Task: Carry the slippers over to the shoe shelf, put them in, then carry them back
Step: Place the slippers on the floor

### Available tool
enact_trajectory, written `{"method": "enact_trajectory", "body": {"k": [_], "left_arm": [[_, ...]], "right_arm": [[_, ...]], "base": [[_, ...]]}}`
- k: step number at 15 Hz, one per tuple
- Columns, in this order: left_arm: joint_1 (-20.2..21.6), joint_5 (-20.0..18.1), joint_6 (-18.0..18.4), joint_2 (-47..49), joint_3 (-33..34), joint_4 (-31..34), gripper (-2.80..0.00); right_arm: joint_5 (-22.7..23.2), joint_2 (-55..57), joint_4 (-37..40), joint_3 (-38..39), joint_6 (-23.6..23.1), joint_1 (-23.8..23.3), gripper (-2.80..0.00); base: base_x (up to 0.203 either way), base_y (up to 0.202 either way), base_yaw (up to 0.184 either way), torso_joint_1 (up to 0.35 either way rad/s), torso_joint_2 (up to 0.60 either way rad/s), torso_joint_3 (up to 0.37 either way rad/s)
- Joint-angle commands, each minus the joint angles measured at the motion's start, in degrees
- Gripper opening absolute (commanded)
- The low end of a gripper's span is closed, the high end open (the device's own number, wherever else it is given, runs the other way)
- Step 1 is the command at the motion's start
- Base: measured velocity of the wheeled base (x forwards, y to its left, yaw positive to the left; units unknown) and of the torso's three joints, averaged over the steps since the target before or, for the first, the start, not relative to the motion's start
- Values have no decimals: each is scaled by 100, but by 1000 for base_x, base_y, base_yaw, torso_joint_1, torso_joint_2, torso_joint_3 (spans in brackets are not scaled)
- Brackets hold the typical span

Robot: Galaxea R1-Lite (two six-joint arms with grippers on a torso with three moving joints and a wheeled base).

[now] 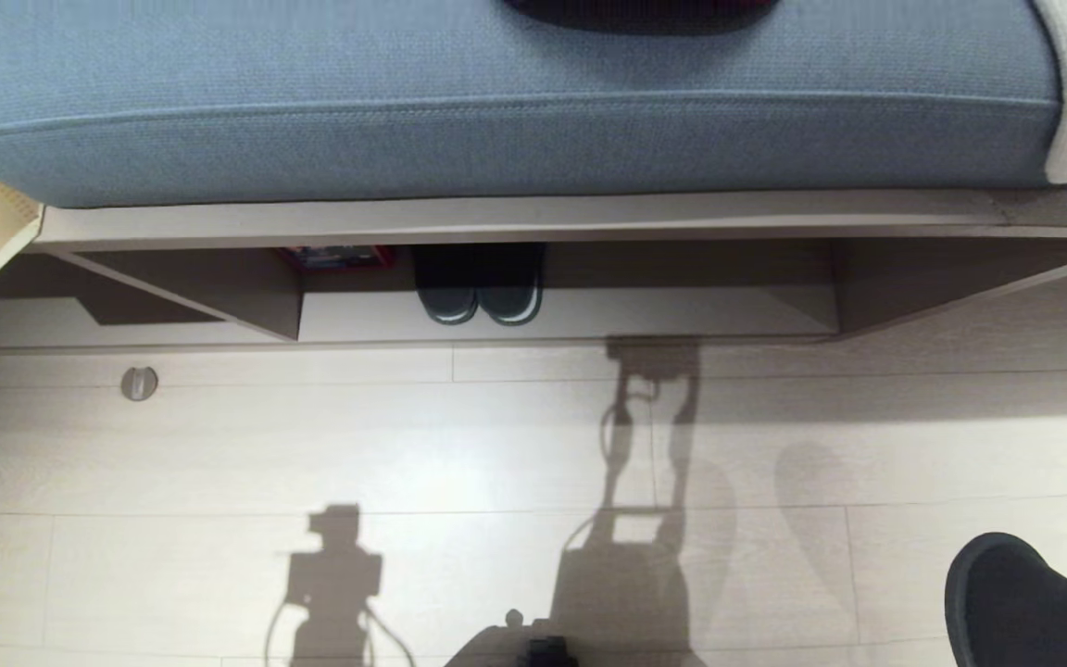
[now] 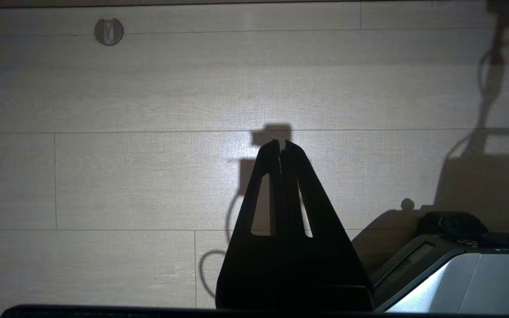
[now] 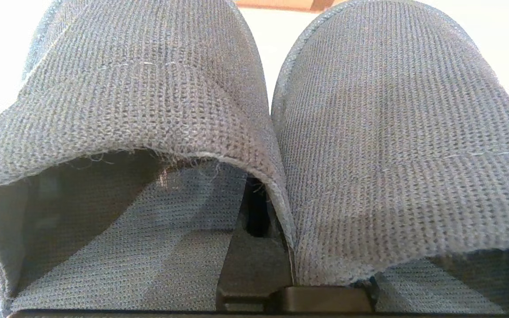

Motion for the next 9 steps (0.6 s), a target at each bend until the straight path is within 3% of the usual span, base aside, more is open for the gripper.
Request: {"method": "enact_trajectory", "body": {"k": [1,9], "left_arm": [[-1,4,-25,5,0,-7,-280],[-1,4,-34,5,0,-7,-280]], "right_arm": [[2,3,-1,9,-2,0,-280],[2,3,-1,9,-2,0,-280]], "base": [[0,0,0,2,4,207],[0,0,0,3,1,202]]}}
